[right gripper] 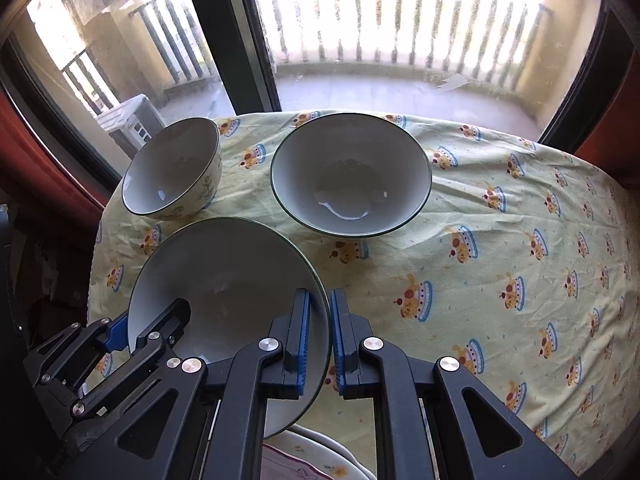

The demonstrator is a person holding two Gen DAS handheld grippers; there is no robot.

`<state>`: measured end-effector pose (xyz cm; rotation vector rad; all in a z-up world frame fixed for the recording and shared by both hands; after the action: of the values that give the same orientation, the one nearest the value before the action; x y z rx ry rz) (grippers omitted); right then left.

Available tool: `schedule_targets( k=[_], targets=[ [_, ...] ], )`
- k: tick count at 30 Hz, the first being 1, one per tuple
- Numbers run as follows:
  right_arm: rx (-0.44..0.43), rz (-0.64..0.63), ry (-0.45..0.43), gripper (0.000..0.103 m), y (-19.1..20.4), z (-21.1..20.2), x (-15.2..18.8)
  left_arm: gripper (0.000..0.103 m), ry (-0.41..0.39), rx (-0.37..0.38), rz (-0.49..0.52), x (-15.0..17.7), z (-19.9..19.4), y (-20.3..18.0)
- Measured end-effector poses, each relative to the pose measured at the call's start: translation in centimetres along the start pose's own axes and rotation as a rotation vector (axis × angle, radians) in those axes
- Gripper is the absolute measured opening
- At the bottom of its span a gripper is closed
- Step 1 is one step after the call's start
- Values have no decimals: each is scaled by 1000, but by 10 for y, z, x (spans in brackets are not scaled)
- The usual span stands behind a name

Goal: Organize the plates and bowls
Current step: 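Lift the large bowl with both tools and carry it beside the plate stack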

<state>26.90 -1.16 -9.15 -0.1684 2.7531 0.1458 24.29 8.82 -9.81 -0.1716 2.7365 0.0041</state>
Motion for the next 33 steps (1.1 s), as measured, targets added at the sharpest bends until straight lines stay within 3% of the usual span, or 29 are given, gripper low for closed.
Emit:
schedule_targets(
  k=[9,20,33],
  targets=[
    [30,37,-41,13,-62,-42,25,20,-28,38,49,17,-26,-64],
    [59,89,-42,13,-140,-77,67,20,6,80,86,64,-39,-140],
    [40,98,2,13,-191,-77,129,20,73,75,57,125,-32,-178]
  ],
)
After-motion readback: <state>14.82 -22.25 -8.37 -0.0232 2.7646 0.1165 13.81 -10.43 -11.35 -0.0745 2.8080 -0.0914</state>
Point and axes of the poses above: each gripper's, at about its wrist camera, not at the fingertips, and z roughly the way its jaws point, y to its left, x to its underside, the point moved 5 cm from there along z, roughly the way its jaws point, and after that the axes turned 1 degree about y, right-handed, at the moved point
